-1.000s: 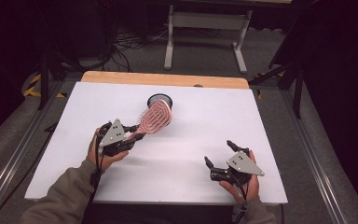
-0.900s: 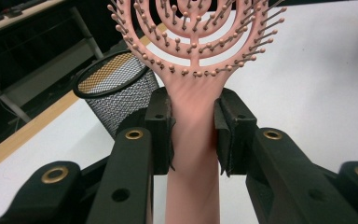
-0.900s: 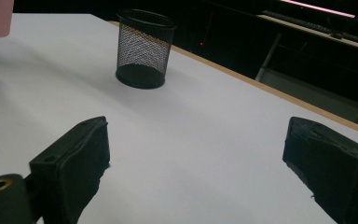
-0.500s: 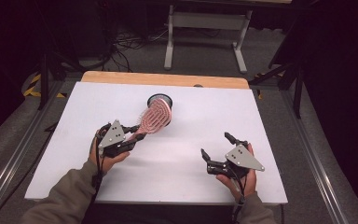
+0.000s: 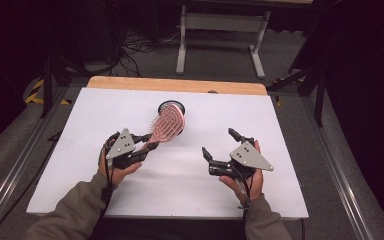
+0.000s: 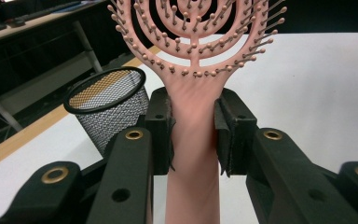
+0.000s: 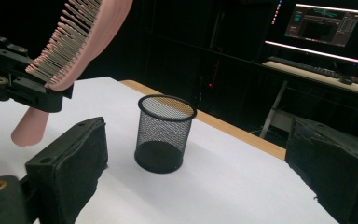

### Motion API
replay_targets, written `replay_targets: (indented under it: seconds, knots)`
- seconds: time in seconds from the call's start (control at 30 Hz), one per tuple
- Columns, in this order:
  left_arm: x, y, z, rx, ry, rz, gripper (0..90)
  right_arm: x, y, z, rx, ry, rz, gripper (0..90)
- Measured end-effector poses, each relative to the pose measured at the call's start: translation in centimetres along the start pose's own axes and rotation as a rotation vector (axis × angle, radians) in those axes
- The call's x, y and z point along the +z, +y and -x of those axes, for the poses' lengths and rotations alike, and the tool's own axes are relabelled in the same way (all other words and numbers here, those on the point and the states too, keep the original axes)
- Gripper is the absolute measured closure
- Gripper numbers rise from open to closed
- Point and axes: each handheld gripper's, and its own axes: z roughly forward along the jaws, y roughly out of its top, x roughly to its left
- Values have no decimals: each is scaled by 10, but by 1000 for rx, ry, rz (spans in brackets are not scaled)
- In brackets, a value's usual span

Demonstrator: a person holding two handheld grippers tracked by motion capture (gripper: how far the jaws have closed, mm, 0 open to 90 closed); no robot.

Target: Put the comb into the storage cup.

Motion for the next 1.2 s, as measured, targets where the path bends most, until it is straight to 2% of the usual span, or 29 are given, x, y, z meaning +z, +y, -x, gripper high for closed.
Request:
replay_targets:
  seconds: [0.1, 0.37, 0.4, 0.53, 0.83, 1.2]
  knots:
    - [2, 0, 2, -13, 3, 13, 699, 4, 4, -5, 4, -3, 9, 67]
    - [14, -4, 10, -36, -8, 27, 699, 13, 11, -14, 30, 31, 20, 67]
    - [16, -5, 12, -40, 4, 40, 699, 14, 11, -15, 35, 35, 24, 68]
    - [18, -7, 15, -62, 13, 68, 699, 17, 16, -19, 141, 108, 43, 69]
    - [26, -11, 25, -89, -4, 81, 699, 24, 27, -36, 141, 135, 59, 83]
    - [28, -10, 39, -84, -15, 99, 699, 33, 33, -42, 142, 144, 46, 63]
